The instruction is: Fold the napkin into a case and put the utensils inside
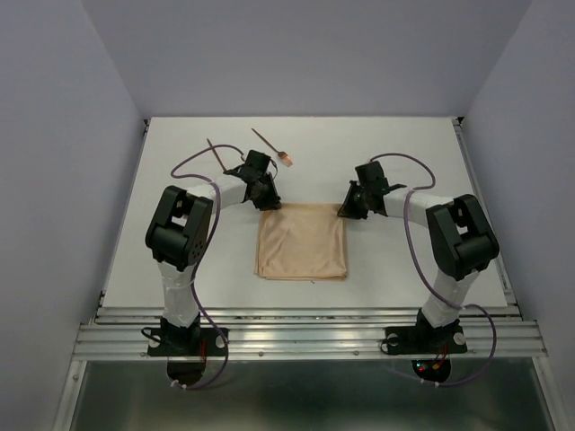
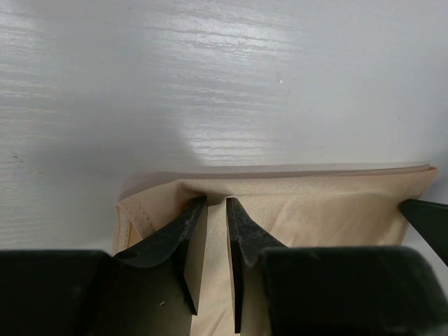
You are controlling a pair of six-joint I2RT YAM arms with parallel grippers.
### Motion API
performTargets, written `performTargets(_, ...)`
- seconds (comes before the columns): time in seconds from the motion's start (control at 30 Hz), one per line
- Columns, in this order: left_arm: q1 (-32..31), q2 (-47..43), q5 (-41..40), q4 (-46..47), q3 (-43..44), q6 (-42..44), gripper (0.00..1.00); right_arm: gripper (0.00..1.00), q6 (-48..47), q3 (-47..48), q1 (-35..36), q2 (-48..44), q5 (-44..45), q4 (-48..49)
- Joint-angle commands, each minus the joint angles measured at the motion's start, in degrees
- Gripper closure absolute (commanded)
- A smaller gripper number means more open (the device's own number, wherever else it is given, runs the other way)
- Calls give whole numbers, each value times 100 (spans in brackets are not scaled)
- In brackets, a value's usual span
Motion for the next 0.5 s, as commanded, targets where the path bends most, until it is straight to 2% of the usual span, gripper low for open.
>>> performTargets(0.0, 52, -47, -227, -463, -268, 112, 71, 86, 30, -255, -115, -507, -415, 216)
performTargets(0.17, 52, -91, -192, -454, -294, 33, 71, 84, 127, -713, -115, -1375, -654, 287)
performTargets(0.47, 52, -82, -192, -533, -180, 33, 71, 83, 197, -1731, 517, -2581, -619, -170)
